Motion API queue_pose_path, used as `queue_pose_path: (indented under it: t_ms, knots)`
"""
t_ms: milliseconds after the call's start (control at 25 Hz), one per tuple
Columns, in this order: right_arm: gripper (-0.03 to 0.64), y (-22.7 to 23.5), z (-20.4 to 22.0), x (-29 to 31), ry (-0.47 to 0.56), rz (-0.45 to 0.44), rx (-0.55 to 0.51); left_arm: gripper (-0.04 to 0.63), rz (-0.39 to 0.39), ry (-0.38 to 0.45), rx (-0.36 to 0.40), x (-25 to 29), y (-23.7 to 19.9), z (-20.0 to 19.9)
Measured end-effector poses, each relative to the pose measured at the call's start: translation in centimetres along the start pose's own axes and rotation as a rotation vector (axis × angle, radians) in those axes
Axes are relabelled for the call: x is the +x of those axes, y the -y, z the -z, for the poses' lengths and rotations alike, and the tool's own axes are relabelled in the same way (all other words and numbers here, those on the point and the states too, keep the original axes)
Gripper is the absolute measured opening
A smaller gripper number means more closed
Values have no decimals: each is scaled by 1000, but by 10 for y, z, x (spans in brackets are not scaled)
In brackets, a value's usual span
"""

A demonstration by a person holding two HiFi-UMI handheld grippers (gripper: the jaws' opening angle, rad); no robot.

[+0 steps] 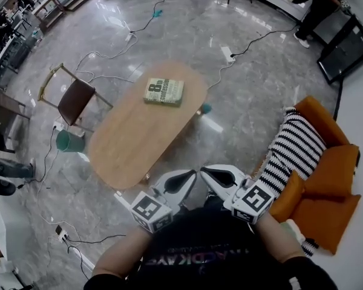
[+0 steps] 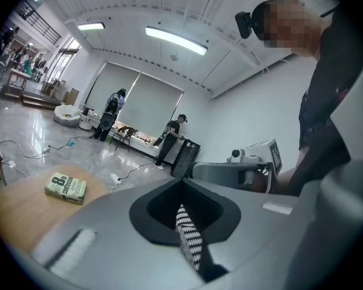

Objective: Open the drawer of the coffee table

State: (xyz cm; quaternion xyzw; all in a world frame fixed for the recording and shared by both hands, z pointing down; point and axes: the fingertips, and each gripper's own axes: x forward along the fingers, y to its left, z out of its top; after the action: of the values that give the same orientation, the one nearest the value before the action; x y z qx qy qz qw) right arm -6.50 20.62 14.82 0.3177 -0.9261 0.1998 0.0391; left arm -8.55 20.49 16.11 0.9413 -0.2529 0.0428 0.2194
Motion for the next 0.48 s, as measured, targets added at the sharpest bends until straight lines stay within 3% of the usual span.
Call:
queue_pose_path:
  t_ms: [280, 480]
  knots:
    - [2, 45, 0, -8, -7, -9, -2, -2, -37, -22, -2, 35, -2, 7]
    - [2, 79, 0, -16, -23, -15, -23, -2, -116, -19, 19, 60, -8, 7]
